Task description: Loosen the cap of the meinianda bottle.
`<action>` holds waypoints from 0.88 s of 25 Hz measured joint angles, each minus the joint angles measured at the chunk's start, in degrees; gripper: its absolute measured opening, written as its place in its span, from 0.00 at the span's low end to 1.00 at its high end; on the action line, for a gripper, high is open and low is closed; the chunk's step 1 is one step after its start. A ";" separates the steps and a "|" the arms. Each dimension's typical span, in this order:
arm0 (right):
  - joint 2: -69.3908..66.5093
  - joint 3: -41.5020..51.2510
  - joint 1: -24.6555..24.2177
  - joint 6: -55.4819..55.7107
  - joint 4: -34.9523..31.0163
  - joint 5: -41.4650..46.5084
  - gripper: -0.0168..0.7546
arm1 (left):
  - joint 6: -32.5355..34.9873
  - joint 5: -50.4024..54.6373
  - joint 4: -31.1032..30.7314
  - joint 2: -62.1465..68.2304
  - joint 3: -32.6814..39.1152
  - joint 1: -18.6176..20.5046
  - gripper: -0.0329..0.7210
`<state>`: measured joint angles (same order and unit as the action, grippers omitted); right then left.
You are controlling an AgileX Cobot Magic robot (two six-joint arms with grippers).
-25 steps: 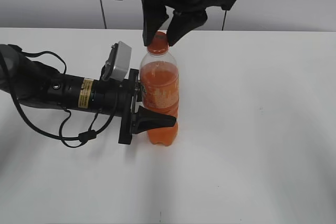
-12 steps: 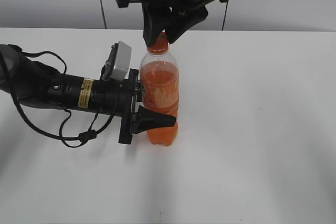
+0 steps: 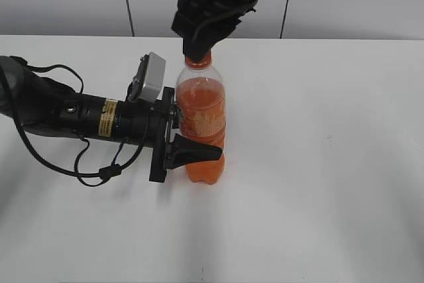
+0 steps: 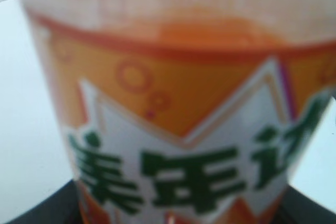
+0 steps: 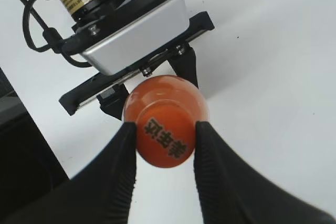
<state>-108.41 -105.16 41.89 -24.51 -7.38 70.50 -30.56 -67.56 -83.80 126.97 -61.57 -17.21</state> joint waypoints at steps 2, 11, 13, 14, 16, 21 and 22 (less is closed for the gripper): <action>0.00 0.00 0.00 -3.76 -0.05 0.00 0.36 | 0.00 0.00 -0.06 0.00 0.00 0.00 0.58; 0.10 -0.05 0.00 -21.32 -0.22 -0.41 0.34 | -0.05 0.04 -0.18 0.00 0.00 0.00 0.58; 0.10 -0.05 0.00 -24.31 -0.22 -0.41 0.34 | -0.05 0.04 -0.18 0.00 0.00 0.00 0.58; 0.10 -0.05 0.00 -25.13 -0.22 -0.41 0.34 | -0.05 0.04 -0.18 0.00 0.00 0.00 0.58; 0.10 -0.05 0.00 -26.35 -0.29 -0.41 0.34 | -0.05 0.04 -0.24 0.00 0.00 0.00 0.58; 0.10 -0.05 0.00 -26.71 -0.43 -0.41 0.34 | -0.07 -0.01 -0.63 0.00 0.00 0.00 0.58; 0.10 -0.05 0.00 -26.71 -0.48 -0.41 0.34 | -0.07 -0.06 -0.69 0.00 0.00 0.00 0.58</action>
<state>-108.31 -105.21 41.89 -51.21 -7.86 70.08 -30.64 -67.62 -84.50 126.97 -61.57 -17.21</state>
